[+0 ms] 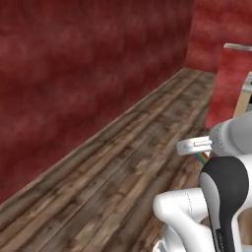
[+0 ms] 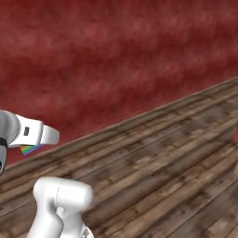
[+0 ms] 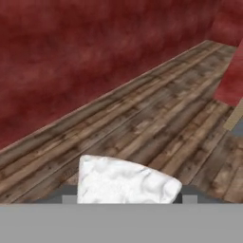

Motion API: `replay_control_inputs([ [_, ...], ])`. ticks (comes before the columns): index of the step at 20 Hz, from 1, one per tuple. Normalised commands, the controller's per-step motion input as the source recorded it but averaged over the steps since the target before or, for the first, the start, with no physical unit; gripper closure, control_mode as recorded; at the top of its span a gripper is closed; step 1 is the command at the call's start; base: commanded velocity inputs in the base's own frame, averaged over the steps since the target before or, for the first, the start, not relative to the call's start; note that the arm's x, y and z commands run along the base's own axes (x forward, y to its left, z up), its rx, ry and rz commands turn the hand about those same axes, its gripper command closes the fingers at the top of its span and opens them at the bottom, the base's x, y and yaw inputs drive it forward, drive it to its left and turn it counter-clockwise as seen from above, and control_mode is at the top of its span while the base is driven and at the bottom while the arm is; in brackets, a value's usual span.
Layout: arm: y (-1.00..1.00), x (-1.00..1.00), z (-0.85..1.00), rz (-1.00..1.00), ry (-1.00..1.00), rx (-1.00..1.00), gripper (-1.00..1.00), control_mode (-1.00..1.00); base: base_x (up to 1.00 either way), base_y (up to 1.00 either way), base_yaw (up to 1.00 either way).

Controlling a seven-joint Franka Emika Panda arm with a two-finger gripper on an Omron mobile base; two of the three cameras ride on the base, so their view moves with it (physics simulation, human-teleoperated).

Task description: Take the cupcake and cake from the fridge and place them on the empty tray on the dining counter.

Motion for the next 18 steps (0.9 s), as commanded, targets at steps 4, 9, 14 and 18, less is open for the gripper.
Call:
replay_control_inputs([
  [4,0.00,0.00,0.00,0.00,0.00,0.00,1.00,1.00,1.00,-0.06,-0.34],
  [9,0.00,0.00,0.00,0.00,0.00,0.00,1.00,1.00,1.00,0.00,-0.28],
  [14,0.00,0.00,0.00,0.00,0.00,0.00,1.00,1.00,1.00,0.09,-0.22],
  [18,0.00,0.00,0.00,0.00,0.00,0.00,1.00,1.00,1.00,0.15,-0.19],
])
